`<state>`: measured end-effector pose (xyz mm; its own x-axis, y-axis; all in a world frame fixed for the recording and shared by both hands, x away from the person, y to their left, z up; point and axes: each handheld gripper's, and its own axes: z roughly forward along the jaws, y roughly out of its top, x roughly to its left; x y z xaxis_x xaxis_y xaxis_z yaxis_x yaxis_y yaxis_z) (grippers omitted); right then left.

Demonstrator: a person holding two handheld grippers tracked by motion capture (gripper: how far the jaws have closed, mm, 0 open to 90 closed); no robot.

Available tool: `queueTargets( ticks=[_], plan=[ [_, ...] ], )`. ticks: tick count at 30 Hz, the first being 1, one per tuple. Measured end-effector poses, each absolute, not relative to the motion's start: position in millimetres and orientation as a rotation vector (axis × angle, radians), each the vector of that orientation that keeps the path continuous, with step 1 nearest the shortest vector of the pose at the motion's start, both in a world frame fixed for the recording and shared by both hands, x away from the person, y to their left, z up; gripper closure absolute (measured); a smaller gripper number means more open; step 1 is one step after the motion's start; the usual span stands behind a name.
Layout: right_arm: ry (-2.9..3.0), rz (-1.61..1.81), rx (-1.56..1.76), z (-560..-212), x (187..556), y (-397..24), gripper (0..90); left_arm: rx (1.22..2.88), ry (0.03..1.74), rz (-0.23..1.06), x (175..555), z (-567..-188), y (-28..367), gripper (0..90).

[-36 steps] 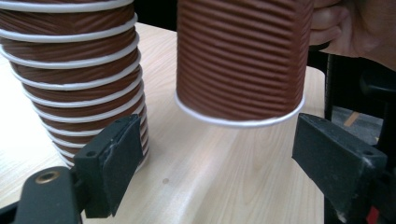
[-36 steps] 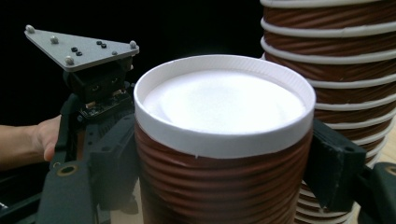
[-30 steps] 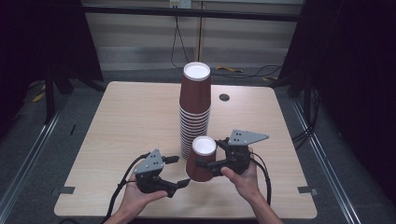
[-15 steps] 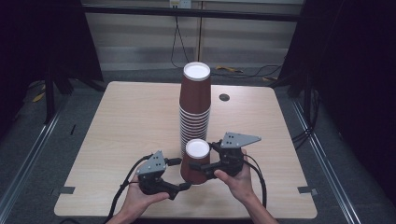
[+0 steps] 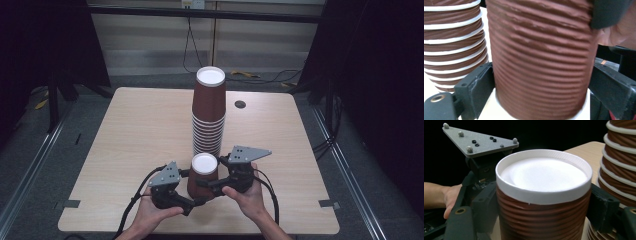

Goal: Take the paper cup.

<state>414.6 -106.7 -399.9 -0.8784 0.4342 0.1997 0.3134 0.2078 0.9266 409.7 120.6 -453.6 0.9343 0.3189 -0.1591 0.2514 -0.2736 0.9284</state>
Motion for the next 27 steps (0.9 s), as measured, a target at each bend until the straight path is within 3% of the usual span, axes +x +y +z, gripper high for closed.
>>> queueTargets(
  ticks=[18, 27],
  plan=[
    [2.344, 1.811, 0.707, -403.0, 411.4, -101.2, 22.5, 1.854, 0.423, 0.047, 409.5, -452.9, 120.8, 7.2],
    [2.345, 1.845, 0.71, -403.0, 413.5, -103.9, 21.5, 1.862, 0.415, 0.065, 409.0, -450.5, 123.4, 11.3]
  ],
)
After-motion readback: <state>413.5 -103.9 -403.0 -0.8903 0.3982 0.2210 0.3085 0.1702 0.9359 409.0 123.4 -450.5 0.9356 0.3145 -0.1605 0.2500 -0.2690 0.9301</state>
